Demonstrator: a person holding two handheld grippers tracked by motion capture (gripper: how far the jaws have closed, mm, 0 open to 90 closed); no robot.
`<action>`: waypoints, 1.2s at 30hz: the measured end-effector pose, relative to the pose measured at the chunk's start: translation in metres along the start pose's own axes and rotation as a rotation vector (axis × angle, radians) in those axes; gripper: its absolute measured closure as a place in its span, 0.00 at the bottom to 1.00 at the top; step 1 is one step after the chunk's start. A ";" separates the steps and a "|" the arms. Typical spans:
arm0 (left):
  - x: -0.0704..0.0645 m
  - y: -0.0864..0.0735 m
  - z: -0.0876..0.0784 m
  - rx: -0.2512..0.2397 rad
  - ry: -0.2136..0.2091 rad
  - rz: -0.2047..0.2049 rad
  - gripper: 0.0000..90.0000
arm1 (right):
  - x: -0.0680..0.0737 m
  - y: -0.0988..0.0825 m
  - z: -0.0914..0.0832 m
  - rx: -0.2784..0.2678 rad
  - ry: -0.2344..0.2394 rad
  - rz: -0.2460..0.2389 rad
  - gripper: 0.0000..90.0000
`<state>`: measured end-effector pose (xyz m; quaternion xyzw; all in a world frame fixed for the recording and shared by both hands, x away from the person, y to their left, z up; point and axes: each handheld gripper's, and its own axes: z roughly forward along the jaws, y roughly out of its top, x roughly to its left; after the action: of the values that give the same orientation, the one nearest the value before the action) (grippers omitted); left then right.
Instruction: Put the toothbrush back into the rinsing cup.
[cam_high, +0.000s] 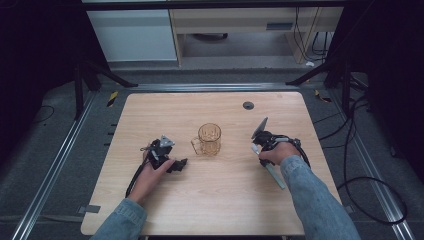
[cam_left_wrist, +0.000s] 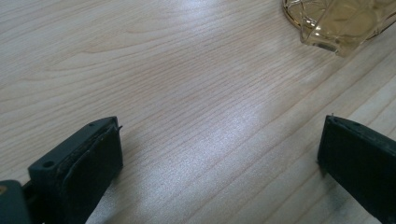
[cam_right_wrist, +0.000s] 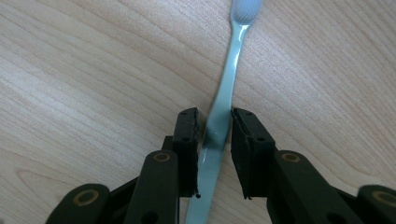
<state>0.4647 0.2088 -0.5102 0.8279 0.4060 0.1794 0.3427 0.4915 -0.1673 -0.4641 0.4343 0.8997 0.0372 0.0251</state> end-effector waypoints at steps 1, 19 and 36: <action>0.000 0.000 0.000 0.000 0.000 0.000 0.00 | 0.000 0.000 0.000 -0.001 -0.002 0.003 0.80; 0.000 0.000 0.000 0.000 0.000 -0.001 0.00 | -0.002 0.003 0.004 0.010 0.001 0.016 0.81; 0.000 0.000 0.000 0.000 -0.001 0.000 0.00 | -0.001 0.007 0.004 0.024 -0.008 0.012 0.88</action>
<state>0.4647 0.2088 -0.5102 0.8280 0.4060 0.1790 0.3428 0.4975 -0.1636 -0.4675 0.4399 0.8974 0.0246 0.0233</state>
